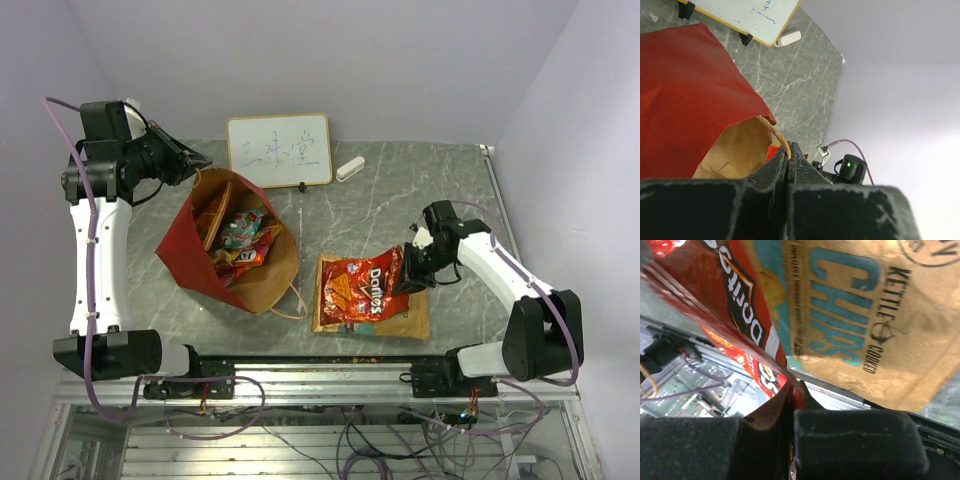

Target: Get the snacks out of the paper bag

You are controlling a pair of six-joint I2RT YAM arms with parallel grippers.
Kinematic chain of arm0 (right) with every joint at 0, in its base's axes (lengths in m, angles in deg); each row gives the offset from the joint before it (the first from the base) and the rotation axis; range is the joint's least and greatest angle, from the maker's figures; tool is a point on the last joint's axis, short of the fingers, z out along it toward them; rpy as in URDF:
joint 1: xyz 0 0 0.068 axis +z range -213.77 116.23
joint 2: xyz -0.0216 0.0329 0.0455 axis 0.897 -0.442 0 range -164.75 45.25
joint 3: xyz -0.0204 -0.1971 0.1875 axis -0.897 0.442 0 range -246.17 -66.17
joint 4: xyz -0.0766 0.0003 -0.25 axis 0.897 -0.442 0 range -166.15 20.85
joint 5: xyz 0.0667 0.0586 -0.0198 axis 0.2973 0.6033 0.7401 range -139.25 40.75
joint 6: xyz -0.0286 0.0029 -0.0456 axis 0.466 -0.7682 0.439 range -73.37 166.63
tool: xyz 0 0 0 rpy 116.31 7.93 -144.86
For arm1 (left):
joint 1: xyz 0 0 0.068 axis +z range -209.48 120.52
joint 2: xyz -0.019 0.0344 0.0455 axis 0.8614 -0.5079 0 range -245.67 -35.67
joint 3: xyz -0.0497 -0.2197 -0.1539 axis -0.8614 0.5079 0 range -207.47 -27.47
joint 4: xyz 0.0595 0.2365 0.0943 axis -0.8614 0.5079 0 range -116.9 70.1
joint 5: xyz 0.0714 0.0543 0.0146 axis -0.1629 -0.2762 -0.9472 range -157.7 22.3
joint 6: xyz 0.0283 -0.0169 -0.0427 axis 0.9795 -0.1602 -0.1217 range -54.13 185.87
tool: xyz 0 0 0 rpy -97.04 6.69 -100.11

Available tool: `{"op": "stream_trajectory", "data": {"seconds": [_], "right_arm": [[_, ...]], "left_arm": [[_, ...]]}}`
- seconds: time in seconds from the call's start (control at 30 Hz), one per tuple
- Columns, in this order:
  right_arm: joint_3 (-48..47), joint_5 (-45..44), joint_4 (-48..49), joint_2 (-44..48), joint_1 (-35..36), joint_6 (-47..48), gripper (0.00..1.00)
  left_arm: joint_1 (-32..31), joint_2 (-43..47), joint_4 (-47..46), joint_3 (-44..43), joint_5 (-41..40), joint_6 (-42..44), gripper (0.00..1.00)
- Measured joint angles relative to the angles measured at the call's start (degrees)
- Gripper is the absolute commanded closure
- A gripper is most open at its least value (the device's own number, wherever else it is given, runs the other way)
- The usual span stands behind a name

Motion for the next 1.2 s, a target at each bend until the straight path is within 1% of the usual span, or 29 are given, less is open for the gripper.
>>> {"op": "stream_trajectory", "data": {"seconds": [0.27, 0.53, 0.67, 0.73, 0.83, 0.9, 0.97, 1.1, 1.2], "right_arm": [[3.1, -8.2, 0.2, -2.4, -1.7, -2.3, 1.00], [9.1, -11.1, 4.2, -2.5, -2.1, -6.3, 1.00], [11.2, -12.5, 7.8, -1.5, -2.5, -7.6, 1.00], [11.9, -12.6, 9.2, -0.7, -2.7, -8.0, 0.96], [12.2, -12.8, 10.8, 0.2, -2.8, -8.3, 0.82], [12.2, -13.3, 11.4, 1.1, -2.9, -8.5, 0.79], [12.1, -14.1, 11.4, 1.9, -3.1, -8.6, 0.74], [11.6, -16.3, 9.4, 3.9, -4.3, -9.4, 0.60], [9.1, -18.6, 6.2, 7.1, -4.9, -9.9, 0.54]], "left_arm": [[0.0, 0.0, 0.0, 0.0, 0.0, 0.0, 0.93], [0.0, 0.8, 0.0, 0.9, 0.2, 0.0, 0.93], [0.1, 1.3, -0.2, 1.5, 0.3, -0.1, 0.93], [0.2, 1.7, -0.4, 2.0, 0.5, -0.2, 0.93], [0.3, 1.9, -0.6, 2.2, 0.7, -0.2, 0.93], [0.3, 1.9, -0.6, 2.2, 0.9, -0.2, 0.93], [0.3, 1.9, -0.7, 2.3, 1.4, -0.2, 0.93], [0.3, 2.3, -0.9, 3.0, 1.9, -0.2, 0.93], [0.3, 2.3, -1.0, 3.0, 2.4, -0.2, 0.93]]}}
